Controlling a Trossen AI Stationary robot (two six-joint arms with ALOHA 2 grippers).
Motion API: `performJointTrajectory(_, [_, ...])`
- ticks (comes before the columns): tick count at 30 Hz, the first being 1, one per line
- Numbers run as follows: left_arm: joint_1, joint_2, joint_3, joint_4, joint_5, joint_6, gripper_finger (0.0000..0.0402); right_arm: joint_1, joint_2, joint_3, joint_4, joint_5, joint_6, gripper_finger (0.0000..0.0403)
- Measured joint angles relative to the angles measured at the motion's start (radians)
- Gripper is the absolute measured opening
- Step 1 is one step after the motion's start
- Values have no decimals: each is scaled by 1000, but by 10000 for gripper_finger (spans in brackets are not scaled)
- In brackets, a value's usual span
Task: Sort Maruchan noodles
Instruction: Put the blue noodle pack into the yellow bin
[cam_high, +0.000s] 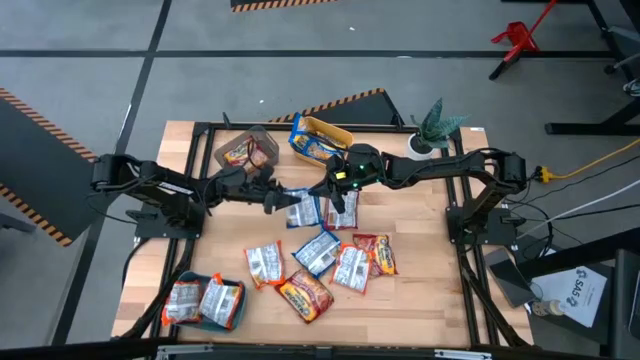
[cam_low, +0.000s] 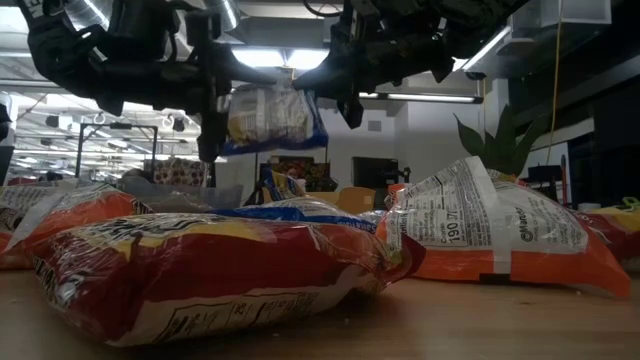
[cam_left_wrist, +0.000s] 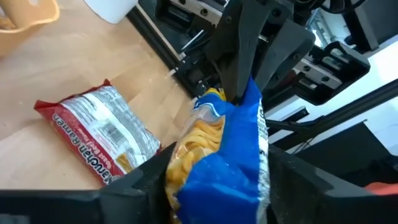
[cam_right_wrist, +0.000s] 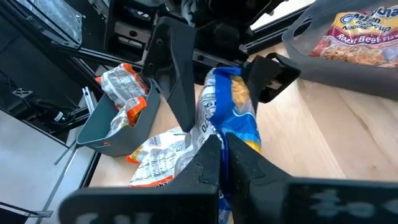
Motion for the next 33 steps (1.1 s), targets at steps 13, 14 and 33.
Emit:
performJointTrajectory(13, [-9, 0, 0, -27, -117, -45, 114, -2, 0, 0, -6, 14, -49, 48])
performJointTrajectory(14, [-9, 0, 0, -28, -137, -55, 110, -5, -7, 0, -14, 23, -49, 65])
performJointTrajectory(33, [-8, 53, 94, 17, -829, -343, 99, -248, -293, 0, -196, 167, -55, 234])
